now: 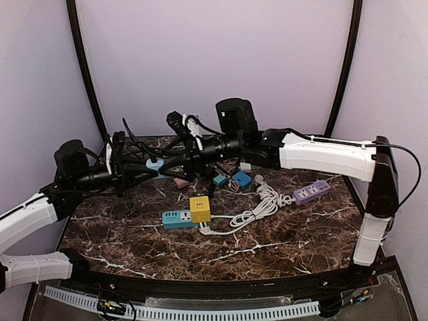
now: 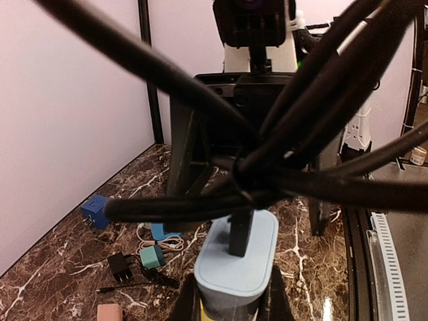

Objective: Insert the plug
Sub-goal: Pick up the plug from the center of the board.

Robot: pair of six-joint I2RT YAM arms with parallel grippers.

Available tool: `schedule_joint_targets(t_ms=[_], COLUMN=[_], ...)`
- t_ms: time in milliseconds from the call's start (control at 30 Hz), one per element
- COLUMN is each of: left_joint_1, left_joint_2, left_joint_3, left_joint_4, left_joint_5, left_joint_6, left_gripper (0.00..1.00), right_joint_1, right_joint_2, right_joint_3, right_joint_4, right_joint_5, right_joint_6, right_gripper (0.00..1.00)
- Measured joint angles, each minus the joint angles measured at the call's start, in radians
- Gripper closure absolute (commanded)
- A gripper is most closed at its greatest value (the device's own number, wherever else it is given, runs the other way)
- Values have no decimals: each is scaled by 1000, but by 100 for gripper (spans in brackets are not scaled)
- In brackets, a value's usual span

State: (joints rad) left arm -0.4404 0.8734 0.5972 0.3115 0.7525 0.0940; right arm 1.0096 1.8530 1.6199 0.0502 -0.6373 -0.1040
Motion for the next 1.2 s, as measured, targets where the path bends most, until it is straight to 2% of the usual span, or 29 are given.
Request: schedule_joint_targets(t_ms=[200,300,533,733,933,967,1167,1200], left_joint_1=[0,0,0,0,0,0,0,0], left_joint_2=[4,5,17,27,36,38,43,43], left_joint_3=[-6,-6,-6,-10,-13,-14,-15,-15], left_joint_4=[-46,-53,-52,-53,-60,-60,-60,-60], left_joint_5=[24,26,20,2,-9,-8,-5,-5], left_joint_6=[73,88,93,86,65,66,66,66], left_gripper=[99,99,99,99,99,99,99,91], right_joint_1=[-5,-5,-5,-5,-5,-5,-5,-5], right_joint_2=[7,26,86,113,115,115,122,124], right_joint_3=[30,69,142,160,160,160,174,177], right_joint_4=[-151,-180,-210,-241,-270,-274,-293,-294], right_joint_5=[3,1,-23,-29,-22,-22,-22,-22], right_joint_6=[-61,-76,-83,-100,-124,-126,-127,-128], right_gripper=[44,50,53,67,98,100,100,100])
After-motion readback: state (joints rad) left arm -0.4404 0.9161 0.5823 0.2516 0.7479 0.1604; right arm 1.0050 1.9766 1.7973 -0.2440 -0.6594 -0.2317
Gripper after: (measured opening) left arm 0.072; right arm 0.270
